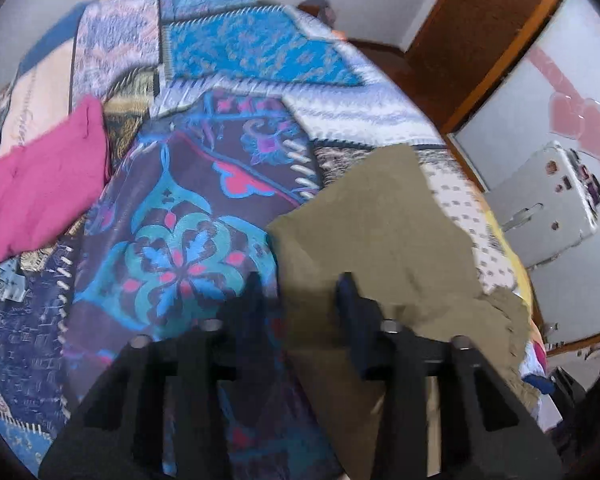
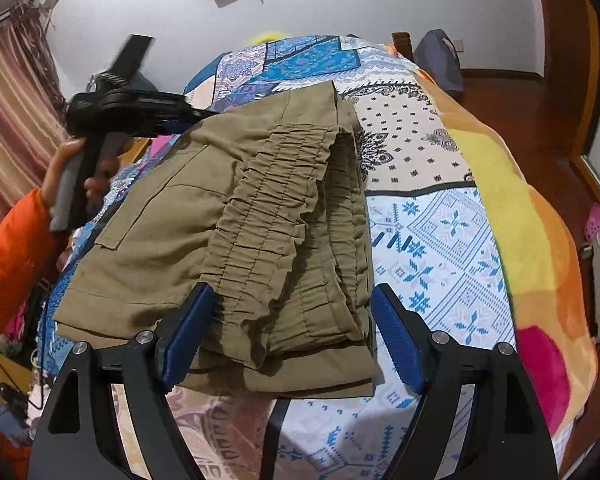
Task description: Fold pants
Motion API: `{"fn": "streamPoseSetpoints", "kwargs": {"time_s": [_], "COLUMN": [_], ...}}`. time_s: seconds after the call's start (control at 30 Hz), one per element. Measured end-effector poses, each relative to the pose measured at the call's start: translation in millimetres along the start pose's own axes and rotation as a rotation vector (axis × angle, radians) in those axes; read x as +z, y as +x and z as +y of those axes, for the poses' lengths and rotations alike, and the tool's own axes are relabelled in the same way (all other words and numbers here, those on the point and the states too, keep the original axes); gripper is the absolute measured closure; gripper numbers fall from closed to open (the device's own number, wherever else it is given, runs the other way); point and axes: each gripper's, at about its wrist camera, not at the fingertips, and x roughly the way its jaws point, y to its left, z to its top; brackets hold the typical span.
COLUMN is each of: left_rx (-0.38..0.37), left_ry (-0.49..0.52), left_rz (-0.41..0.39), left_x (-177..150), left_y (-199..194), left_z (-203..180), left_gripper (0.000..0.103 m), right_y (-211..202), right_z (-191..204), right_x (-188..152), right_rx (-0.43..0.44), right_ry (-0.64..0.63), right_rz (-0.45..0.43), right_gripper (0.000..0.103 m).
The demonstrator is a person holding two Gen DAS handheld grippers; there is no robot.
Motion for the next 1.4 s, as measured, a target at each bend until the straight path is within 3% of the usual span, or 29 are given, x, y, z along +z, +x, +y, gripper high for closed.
{"fn": "streamPoseSetpoints", "kwargs": {"time_s": [0.1, 0.23, 0.3, 0.53, 0.67, 0.97, 1.07, 1.2, 1.3, 1.4], "left_rx": [0.021, 0.086, 0.126, 0.156, 0.2, 0.22, 0.248, 0.346, 0.323, 0.3], "left_ry": [-0.007, 0.026, 0.032, -0.026, -0.039, -0.158, -0.151, -0.152, -0.18, -0.159], "left_rz": [-0.026, -0.052, -0.069, -0.097, -0.107, -0.099, -0.111, -0.082, -0.045, -0.087], "left_x": [4.8, -3.7, -13.0, -62.7, -104.4, -189.4, -200.1, -212.3, -220.6, -216.5], "left_y": [-0.4, -7.3, -19.7, -77.0, -99.7, -134.2, -140.0, -136.0, -136.5, -154.7], "left_z": [4.0, 6.8, 11.5, 42.0, 50.4, 67.9, 68.7, 85.9, 101.9, 97.7], "left_gripper": [0.094, 0.098, 0.098, 0.099, 0.099, 0.097, 0.091, 0.091, 0.091, 0.091], "right_y": [1.1, 3.9, 4.1, -9.2, -14.2, -11.6, 7.1, 29.1, 26.6, 14.1], "right_z": [-1.8, -5.9, -8.9, -2.8, 11.9, 58.3, 67.0, 62.9, 58.6, 63.9], "right_x": [3.7, 13.2, 20.1, 38.3, 41.2, 37.0, 32.6, 23.8, 23.1, 27.4], "right_rx": [-0.004, -0.039, -0.071, -0.128, -0.114, -0.033, -0.045, -0.064, -0.045, -0.06], "right_ry": [-0.01, -0.025, -0.024, -0.044, -0.068, -0.134, -0.158, -0.148, -0.121, -0.153], "right_rz": [0.004, 0.0, -0.004, -0.048, -0.063, -0.058, -0.019, 0.03, 0.037, 0.016], "right_gripper": [0.026, 0.026, 0.026, 0.027, 0.027, 0.027, 0.027, 0.027, 0.03, 0.031]}}
